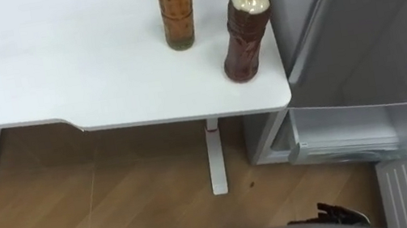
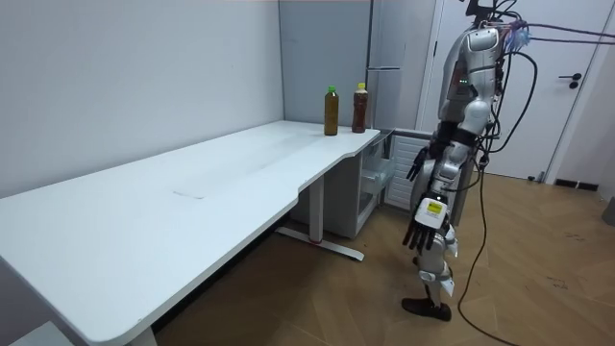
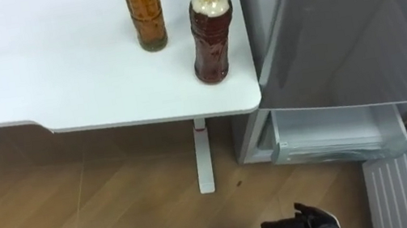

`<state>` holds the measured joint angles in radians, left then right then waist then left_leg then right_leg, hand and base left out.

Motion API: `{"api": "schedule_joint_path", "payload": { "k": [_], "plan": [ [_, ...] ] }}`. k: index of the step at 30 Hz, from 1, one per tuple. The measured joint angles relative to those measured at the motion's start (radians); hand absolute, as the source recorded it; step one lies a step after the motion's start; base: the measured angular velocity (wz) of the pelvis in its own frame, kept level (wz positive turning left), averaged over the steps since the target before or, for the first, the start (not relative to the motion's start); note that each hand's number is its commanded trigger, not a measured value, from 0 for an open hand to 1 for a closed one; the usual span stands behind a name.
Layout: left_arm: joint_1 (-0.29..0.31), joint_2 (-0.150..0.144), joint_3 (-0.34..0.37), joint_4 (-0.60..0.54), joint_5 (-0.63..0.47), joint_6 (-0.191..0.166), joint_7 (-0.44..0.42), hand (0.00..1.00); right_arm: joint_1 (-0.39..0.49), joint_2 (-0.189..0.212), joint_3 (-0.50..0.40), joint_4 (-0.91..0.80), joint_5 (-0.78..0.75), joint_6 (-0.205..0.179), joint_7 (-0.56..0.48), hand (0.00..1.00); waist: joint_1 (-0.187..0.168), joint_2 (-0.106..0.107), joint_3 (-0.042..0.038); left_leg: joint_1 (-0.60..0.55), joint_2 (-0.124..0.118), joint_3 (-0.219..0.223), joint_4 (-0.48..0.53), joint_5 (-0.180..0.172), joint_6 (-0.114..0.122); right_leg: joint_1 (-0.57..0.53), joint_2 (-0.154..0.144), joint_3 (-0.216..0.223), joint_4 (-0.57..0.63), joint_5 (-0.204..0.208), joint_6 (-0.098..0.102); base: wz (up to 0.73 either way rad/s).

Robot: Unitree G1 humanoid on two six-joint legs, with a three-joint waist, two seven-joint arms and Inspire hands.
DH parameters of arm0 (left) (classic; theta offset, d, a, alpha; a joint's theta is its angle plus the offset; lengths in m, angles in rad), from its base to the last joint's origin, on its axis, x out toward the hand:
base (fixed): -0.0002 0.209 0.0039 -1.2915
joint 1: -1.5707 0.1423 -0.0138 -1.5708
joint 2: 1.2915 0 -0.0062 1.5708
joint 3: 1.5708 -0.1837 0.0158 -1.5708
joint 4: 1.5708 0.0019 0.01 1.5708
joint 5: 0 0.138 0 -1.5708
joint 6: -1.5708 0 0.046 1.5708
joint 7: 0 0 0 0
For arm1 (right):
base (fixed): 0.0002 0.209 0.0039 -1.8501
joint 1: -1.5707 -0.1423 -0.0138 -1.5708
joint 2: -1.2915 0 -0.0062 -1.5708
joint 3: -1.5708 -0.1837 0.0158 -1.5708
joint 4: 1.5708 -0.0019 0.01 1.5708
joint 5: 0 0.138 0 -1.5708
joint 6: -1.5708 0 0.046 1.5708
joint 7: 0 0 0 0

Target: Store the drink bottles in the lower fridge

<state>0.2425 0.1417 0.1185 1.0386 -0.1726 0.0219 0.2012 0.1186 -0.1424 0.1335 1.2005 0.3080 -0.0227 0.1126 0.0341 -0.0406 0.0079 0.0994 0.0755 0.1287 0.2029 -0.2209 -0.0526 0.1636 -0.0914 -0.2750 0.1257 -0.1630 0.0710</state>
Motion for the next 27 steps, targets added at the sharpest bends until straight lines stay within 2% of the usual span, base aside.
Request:
{"api": "schedule_joint_path", "payload": {
  "k": [3, 7, 10, 12, 13, 18, 20, 23, 27],
  "plan": [
    [-0.01, -0.017, 0.021, -0.038, -0.088, -0.029, 0.032, 0.0, 0.005, 0.0, -0.011, 0.0, 0.0, -0.007, 0.002, 0.0, 0.001, 0.004, -0.0012, 0.004, 0.0, 0.0, -0.005, 0.0, 0.0, 0.003, 0.0, 0.0, 0.0, 0.0, 0.0, 0.0],
    [0.002, -0.032, 0.053, -0.138, -0.131, -0.049, 0.081, 0.0, 0.028, 0.0, -0.047, -0.016, 0.001, -0.011, 0.001, 0.0, 0.005, 0.011, -0.0005, 0.024, 0.0, 0.002, -0.016, 0.0, 0.0, 0.014, 0.0, 0.0, 0.004, 0.0, 0.0, 0.0],
    [0.001, -0.034, 0.089, -0.203, -0.123, -0.096, 0.14, 0.0, 0.042, 0.001, -0.072, -0.028, -0.007, -0.012, 0.004, 0.0, 0.005, 0.018, -0.002, 0.033, 0.001, 0.004, -0.019, 0.0, 0.0, 0.016, 0.0, 0.001, 0.01, 0.0, 0.0, -0.02],
    [0.004, -0.034, 0.098, -0.27, -0.116, -0.134, 0.21, 0.0, 0.045, 0.001, -0.08, -0.028, -0.007, -0.024, 0.011, 0.0, 0.002, 0.021, -0.0023, 0.037, 0.0, 0.004, -0.019, 0.0, 0.0, 0.02, -0.001, 0.0, 0.01, 0.0, 0.0, 0.0],
    [0.004, -0.034, 0.098, -0.29, -0.113, -0.142, 0.228, 0.0, 0.045, 0.001, -0.08, -0.028, -0.007, -0.026, 0.012, 0.0, 0.002, 0.021, -0.0024, 0.036, 0.0, 0.004, -0.018, 0.0, 0.0, 0.019, -0.001, 0.001, 0.01, 0.0, 0.0, 0.0],
    [0.002, -0.037, 0.096, -0.451, -0.031, -0.224, 0.336, 0.0, 0.061, 0.0, -0.079, -0.036, -0.004, -0.055, 0.044, 0.0, 0.005, 0.019, -0.0039, 0.035, 0.0, 0.004, -0.016, 0.0, 0.0, 0.012, 0.0, 0.003, 0.011, 0.0, 0.0, -0.01],
    [0.003, -0.037, 0.09, -0.505, -0.012, -0.242, 0.364, 0.0, 0.061, 0.0, -0.079, -0.036, -0.001, -0.058, 0.045, 0.0, 0.004, 0.019, -0.0044, 0.033, 0.0, 0.003, -0.015, 0.0, 0.0, 0.013, 0.0, 0.003, 0.011, 0.0, 0.0, 0.0],
    [0.004, -0.038, 0.062, -0.646, -0.008, -0.256, 0.392, 0.0, 0.061, 0.0, -0.076, -0.035, 0.001, -0.066, 0.048, 0.0, 0.007, 0.016, -0.0057, 0.021, 0.0, -0.003, -0.009, 0.0, 0.0, 0.01, 0.0, 0.0, 0.011, 0.0, 0.0, 0.05],
    [0.003, -0.038, 0.036, -0.824, 0.128, -0.271, 0.409, 0.0, 0.059, -0.001, -0.078, -0.033, -0.024, -0.076, 0.072, 0.0, 0.004, 0.014, -0.0081, 0.016, 0.0, -0.01, -0.003, 0.0, 0.0, 0.011, 0.001, -0.003, 0.01, 0.0, 0.0, 0.03]
  ]
}}
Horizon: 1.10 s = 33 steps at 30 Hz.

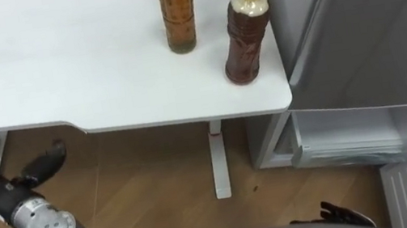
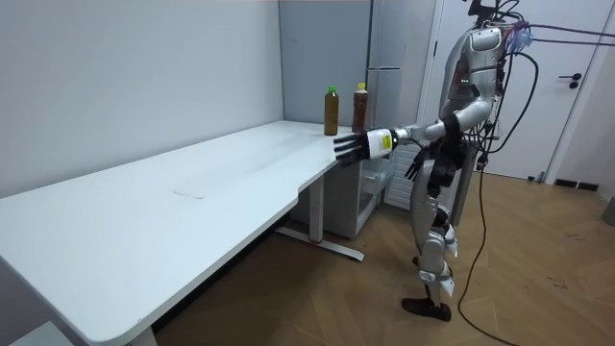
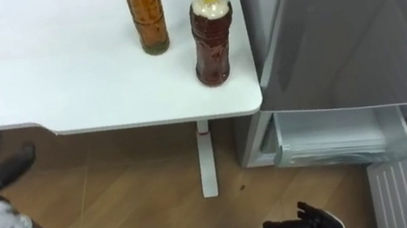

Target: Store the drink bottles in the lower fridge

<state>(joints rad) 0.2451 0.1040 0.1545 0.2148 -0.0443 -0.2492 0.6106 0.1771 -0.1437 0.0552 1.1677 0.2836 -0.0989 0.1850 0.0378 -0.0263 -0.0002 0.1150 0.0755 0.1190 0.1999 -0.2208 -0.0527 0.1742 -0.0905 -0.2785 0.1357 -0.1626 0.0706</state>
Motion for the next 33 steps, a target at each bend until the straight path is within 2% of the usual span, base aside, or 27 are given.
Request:
{"api": "schedule_joint_path", "payload": {
  "k": [2, 5, 9, 12, 14, 20, 26, 31, 33],
  "plan": [
    [0.0, 0.0, -0.018, -0.089, 0.074, -0.001, 0.007, 0.0, 0.0, 0.001, 0.002, 0.002, -0.002, -0.012, 0.005, 0.0, 0.0, -0.003, -0.0008, 0.0, 0.0, -0.002, 0.0, 0.0, 0.0, 0.0, 0.0, 0.0, -0.001, 0.0, 0.0, 0.0],
    [-0.002, 0.003, -0.051, -0.184, 0.158, -0.041, 0.005, 0.0, 0.0, 0.001, 0.002, 0.003, -0.001, -0.018, 0.01, 0.0, -0.002, 0.001, 0.0002, 0.002, 0.0, -0.004, 0.0, 0.0, 0.0, 0.003, 0.0, -0.001, -0.001, 0.0, 0.0, 0.0],
    [-0.009, 0.011, -0.102, -0.281, 0.164, -0.04, -0.017, 0.0, -0.003, 0.001, 0.003, 0.012, 0.005, -0.033, 0.008, 0.0, -0.012, -0.001, 0.0013, -0.005, 0.0, -0.014, 0.005, 0.0, 0.0, 0.001, 0.0, -0.003, -0.001, 0.0, 0.0, 0.02],
    [-0.015, 0.031, -0.149, -0.396, 0.163, -0.047, -0.077, 0.0, -0.027, 0.003, 0.012, 0.038, 0.008, -0.038, 0.011, 0.0, -0.019, -0.007, 0.0029, -0.007, -0.001, -0.016, 0.005, 0.0, 0.0, 0.001, 0.0, -0.01, -0.002, 0.0, 0.0, 0.04],
    [-0.015, 0.033, -0.163, -0.415, 0.163, -0.063, -0.105, 0.0, -0.035, 0.003, 0.016, 0.048, 0.008, -0.044, 0.012, 0.0, -0.025, -0.009, 0.0067, -0.005, -0.001, -0.016, 0.005, 0.0, 0.0, 0.0, 0.0, -0.008, -0.003, 0.0, 0.0, 0.0],
    [-0.056, 0.035, -0.218, -0.443, 0.144, -0.064, -0.2, 0.0, -0.075, 0.003, 0.047, 0.096, 0.011, -0.055, 0.015, 0.0, -0.035, -0.01, 0.0122, -0.02, -0.002, -0.019, 0.014, 0.0, 0.0, -0.005, 0.0, -0.01, -0.004, -0.002, -0.001, 0.0],
    [-0.085, 0.047, -0.273, -0.519, 0.113, -0.064, -0.294, 0.0, -0.092, 0.003, 0.078, 0.121, 0.025, -0.085, 0.022, 0.0, -0.061, -0.008, 0.0108, -0.033, -0.002, -0.024, 0.014, 0.0, 0.0, -0.02, 0.0, -0.009, -0.004, -0.002, -0.001, 0.01],
    [-0.143, 0.049, -0.304, -0.588, 0.075, -0.064, -0.392, 0.0, -0.1, 0.003, 0.084, 0.131, 0.041, -0.086, 0.034, 0.0, -0.069, -0.004, 0.0101, -0.025, -0.002, -0.022, 0.014, 0.0, 0.0, -0.016, 0.001, -0.002, -0.003, -0.002, -0.001, -0.01],
    [-0.152, 0.049, -0.314, -0.605, 0.074, -0.064, -0.431, 0.0, -0.103, 0.003, 0.094, 0.142, 0.054, -0.087, 0.037, 0.0, -0.072, 0.001, 0.0073, -0.017, -0.001, -0.014, 0.012, 0.0, 0.0, -0.013, 0.001, 0.002, -0.001, -0.002, -0.001, -0.1]
  ]
}}
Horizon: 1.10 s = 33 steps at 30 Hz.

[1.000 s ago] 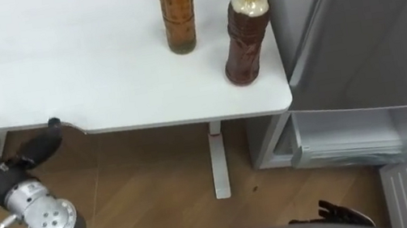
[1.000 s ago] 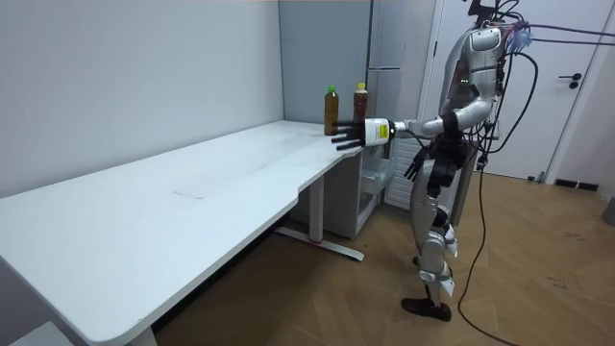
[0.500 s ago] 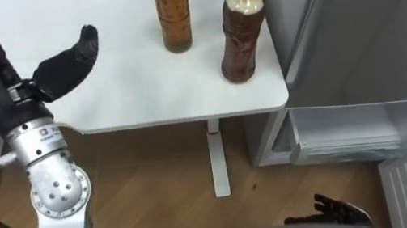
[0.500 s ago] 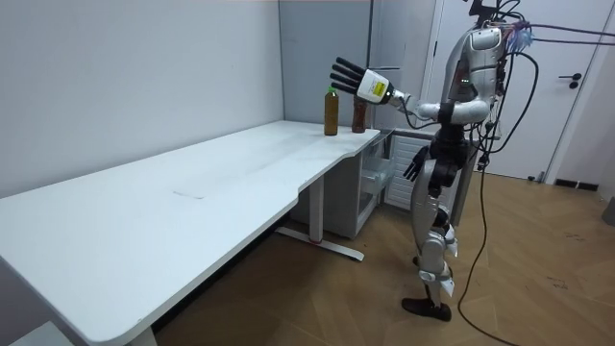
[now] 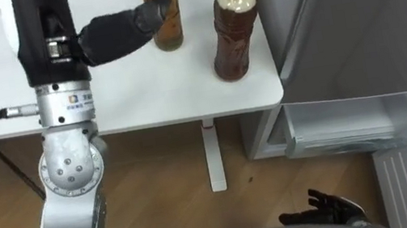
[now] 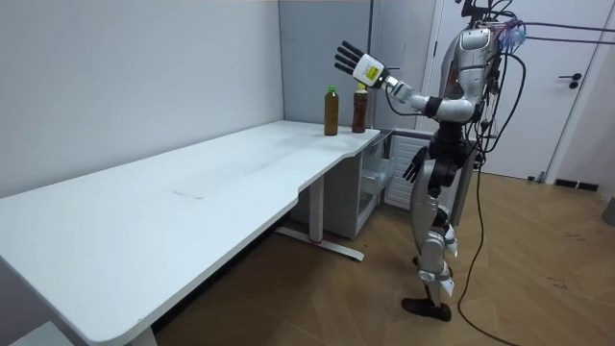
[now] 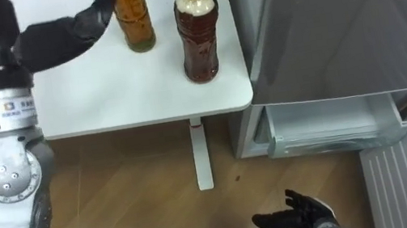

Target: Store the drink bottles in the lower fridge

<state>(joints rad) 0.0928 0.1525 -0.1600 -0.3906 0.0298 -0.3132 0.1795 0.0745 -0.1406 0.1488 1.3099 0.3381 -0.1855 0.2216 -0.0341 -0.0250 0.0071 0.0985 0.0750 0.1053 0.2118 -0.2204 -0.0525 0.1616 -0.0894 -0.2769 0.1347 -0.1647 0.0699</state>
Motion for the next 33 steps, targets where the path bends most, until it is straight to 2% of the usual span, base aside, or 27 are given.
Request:
{"api": "schedule_joint_path", "payload": {
  "k": [3, 9, 15, 22, 31, 33],
  "plan": [
    [-0.01, 0.0, -0.009, 0.0, -0.001, 0.0, -0.054, 0.0, -0.009, 0.0, 0.01, 0.009, 0.013, 0.0, 0.001, 0.0, -0.011, 0.001, 0.0, 0.0, 0.0, 0.001, 0.0, 0.0, 0.0, -0.001, 0.0, 0.001, 0.002, 0.0, 0.0, -0.02],
    [-0.01, -0.005, -0.05, 0.0, -0.038, 0.008, -0.097, 0.0, -0.015, 0.001, 0.027, 0.015, 0.02, 0.004, 0.001, 0.0, -0.021, -0.005, 0.0041, 0.002, 0.0, 0.004, 0.001, 0.0, 0.0, 0.004, 0.0, 0.014, 0.003, 0.001, -0.001, -0.01],
    [-0.012, -0.006, -0.064, 0.0, -0.038, 0.048, -0.132, 0.0, -0.022, 0.0, 0.026, 0.024, 0.019, 0.01, 0.002, 0.0, -0.022, -0.007, 0.0088, 0.02, 0.001, 0.017, -0.008, 0.0, 0.0, 0.011, 0.002, 0.031, 0.001, 0.001, -0.001, -0.05],
    [-0.013, -0.004, -0.118, 0.0, -0.038, 0.077, -0.176, 0.0, -0.035, -0.002, 0.027, 0.033, 0.019, 0.013, 0.01, 0.0, -0.028, -0.003, 0.0077, 0.019, 0.001, 0.03, -0.012, 0.0, 0.0, -0.005, 0.002, 0.05, 0.003, 0.001, -0.001, -0.07],
    [-0.013, 0.001, -0.121, 0.006, -0.038, 0.095, -0.241, 0.0, -0.047, -0.009, 0.048, 0.032, 0.014, 0.017, 0.016, 0.0, -0.037, 0.003, 0.0084, 0.019, 0.001, 0.033, -0.012, 0.0, 0.0, -0.009, 0.002, 0.052, 0.003, 0.001, -0.001, -0.01],
    [-0.013, 0.002, -0.121, 0.016, -0.038, 0.098, -0.252, 0.0, -0.051, -0.012, 0.048, 0.032, 0.014, 0.028, 0.021, 0.0, -0.04, 0.006, 0.0079, 0.019, 0.001, 0.033, -0.013, 0.0, 0.0, -0.01, 0.003, 0.052, 0.003, 0.001, -0.001, 0.0]
  ]
}}
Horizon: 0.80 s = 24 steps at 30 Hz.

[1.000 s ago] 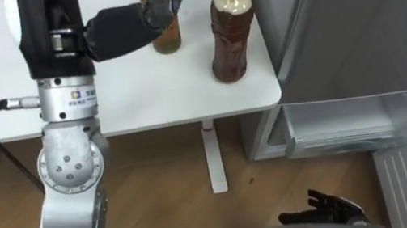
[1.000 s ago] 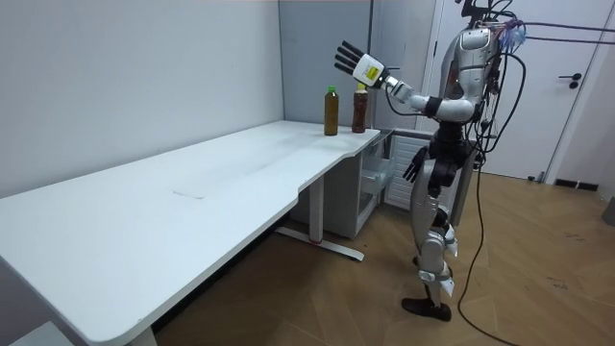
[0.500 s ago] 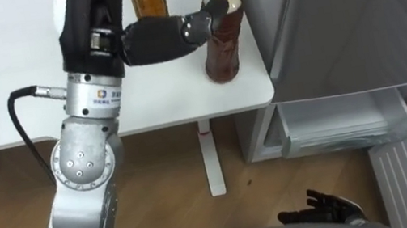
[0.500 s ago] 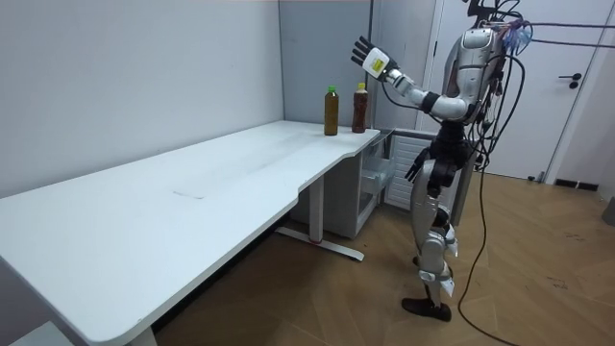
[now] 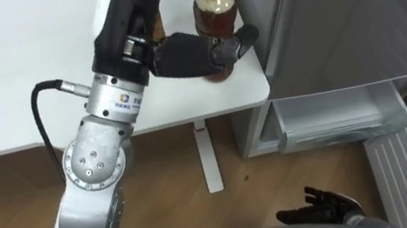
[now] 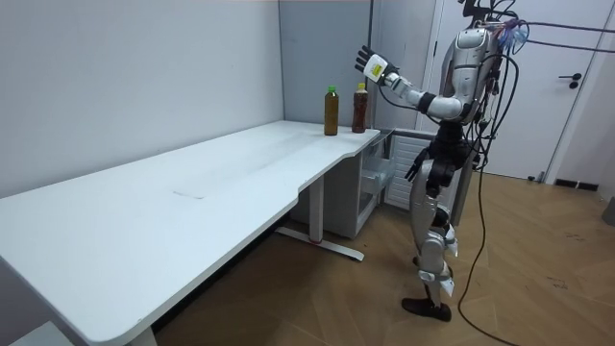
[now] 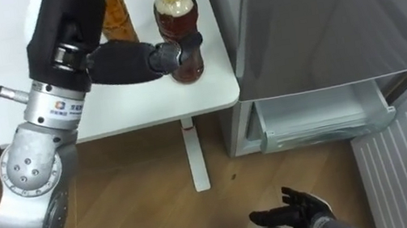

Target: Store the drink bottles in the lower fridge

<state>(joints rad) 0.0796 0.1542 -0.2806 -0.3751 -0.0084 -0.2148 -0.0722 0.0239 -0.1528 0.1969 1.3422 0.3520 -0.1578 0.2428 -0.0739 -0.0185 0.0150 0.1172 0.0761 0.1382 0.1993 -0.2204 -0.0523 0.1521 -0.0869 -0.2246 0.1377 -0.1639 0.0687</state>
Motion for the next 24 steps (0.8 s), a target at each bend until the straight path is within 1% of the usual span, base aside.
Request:
{"api": "schedule_joint_path", "payload": {
  "k": [4, 5, 9, 11, 15, 17, 20, 24],
  "plan": [
    [0.0, 0.0, 0.0, 0.01, 0.001, 0.007, -0.014, 0.0, -0.002, -0.001, 0.0, 0.0, 0.0, 0.006, 0.001, 0.0, -0.001, 0.002, -0.0008, 0.001, 0.0, 0.0, -0.001, 0.0, 0.0, -0.007, 0.0, 0.001, 0.002, 0.0, 0.0, 0.0],
    [0.0, 0.0, 0.001, 0.028, -0.001, 0.008, -0.02, 0.0, -0.002, -0.001, 0.0, 0.0, -0.003, 0.007, 0.0, 0.0, -0.001, -0.002, 0.0013, 0.001, 0.0, 0.0, -0.002, 0.0, 0.0, -0.009, 0.0, 0.001, 0.004, 0.0, 0.0, 0.0],
    [0.0, 0.0, 0.001, 0.088, 0.0, 0.026, -0.027, 0.0, -0.003, 0.0, -0.002, -0.001, -0.006, 0.008, 0.0, 0.0, -0.001, -0.004, 0.0017, -0.002, 0.0, 0.001, -0.003, 0.0, 0.0, -0.012, 0.0, 0.003, 0.006, 0.0, 0.0, 0.0],
    [0.0, 0.0, 0.001, 0.1, 0.0, 0.034, -0.028, 0.0, -0.004, 0.0, -0.002, -0.001, -0.006, 0.008, 0.0, 0.0, -0.001, -0.007, 0.001, -0.002, 0.0, 0.001, -0.003, 0.0, 0.0, -0.014, 0.0, 0.003, 0.006, 0.0, 0.0, 0.0],
    [0.0, 0.008, 0.001, 0.121, -0.001, 0.036, -0.028, 0.0, -0.004, 0.002, -0.001, -0.004, -0.006, 0.019, -0.001, 0.0, 0.002, -0.012, -0.0013, 0.001, 0.001, 0.007, -0.003, 0.0, 0.0, -0.014, 0.0, 0.008, 0.006, 0.0, 0.0, -0.03],
    [0.0, 0.012, 0.001, 0.127, 0.0, 0.045, -0.028, 0.0, -0.004, 0.004, 0.0, -0.005, -0.006, 0.019, -0.001, 0.0, 0.003, -0.013, -0.0023, 0.002, 0.001, 0.011, -0.003, 0.0, 0.0, -0.015, 0.0, 0.011, 0.006, 0.0, 0.0, -0.06],
    [0.0, 0.015, 0.002, 0.131, -0.001, 0.049, -0.028, 0.0, -0.005, 0.006, -0.001, -0.004, -0.006, 0.019, -0.001, 0.0, 0.002, -0.019, -0.0004, 0.005, 0.001, 0.015, -0.003, 0.0, 0.0, -0.013, 0.0, 0.017, 0.013, 0.0, 0.0, -0.06],
    [0.0, 0.014, 0.004, 0.131, 0.0, 0.051, -0.027, 0.0, -0.004, 0.008, -0.003, -0.007, -0.006, 0.021, -0.001, 0.0, 0.0, -0.021, -0.0018, 0.006, 0.002, 0.022, -0.002, 0.0, 0.0, -0.014, 0.0, 0.023, 0.014, 0.0, 0.0, -0.04]
  ]
}}
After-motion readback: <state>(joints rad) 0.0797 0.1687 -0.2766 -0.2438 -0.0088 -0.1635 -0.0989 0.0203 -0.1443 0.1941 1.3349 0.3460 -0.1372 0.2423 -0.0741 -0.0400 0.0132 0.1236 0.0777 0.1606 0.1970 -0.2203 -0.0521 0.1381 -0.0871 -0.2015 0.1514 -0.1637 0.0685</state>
